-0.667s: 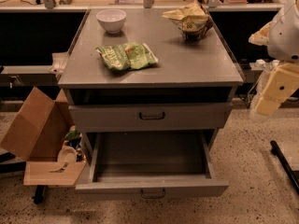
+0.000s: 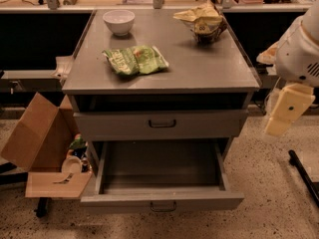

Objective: Close middle drawer

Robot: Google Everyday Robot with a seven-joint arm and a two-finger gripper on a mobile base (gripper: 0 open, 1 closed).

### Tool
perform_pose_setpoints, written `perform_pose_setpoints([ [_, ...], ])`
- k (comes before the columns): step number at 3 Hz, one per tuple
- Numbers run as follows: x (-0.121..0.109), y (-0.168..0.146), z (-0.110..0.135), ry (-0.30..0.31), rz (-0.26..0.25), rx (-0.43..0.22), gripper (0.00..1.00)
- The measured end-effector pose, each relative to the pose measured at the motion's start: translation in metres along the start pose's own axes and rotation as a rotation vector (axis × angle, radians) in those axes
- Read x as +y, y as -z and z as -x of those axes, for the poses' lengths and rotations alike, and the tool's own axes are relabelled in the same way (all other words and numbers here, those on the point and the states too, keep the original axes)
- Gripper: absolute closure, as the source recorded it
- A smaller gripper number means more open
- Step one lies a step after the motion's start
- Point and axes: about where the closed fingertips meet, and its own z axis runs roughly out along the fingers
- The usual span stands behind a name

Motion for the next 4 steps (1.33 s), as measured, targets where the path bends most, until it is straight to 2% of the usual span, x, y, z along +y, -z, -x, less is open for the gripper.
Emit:
perform_pose_setpoints([
  [1, 0.029, -0.049, -0.001, 0.0, 0.081, -0.031, 0.0],
  [2, 0.068, -0.115, -0.006, -0.05, 0.167, -0.083, 0.0],
  [3, 0.11, -0.19, -0.017, -0.128, 0.259, -0.136, 0.0],
  [4, 0.147, -0.254, -0.028, -0.195, 0.337, -0.176, 0.18],
])
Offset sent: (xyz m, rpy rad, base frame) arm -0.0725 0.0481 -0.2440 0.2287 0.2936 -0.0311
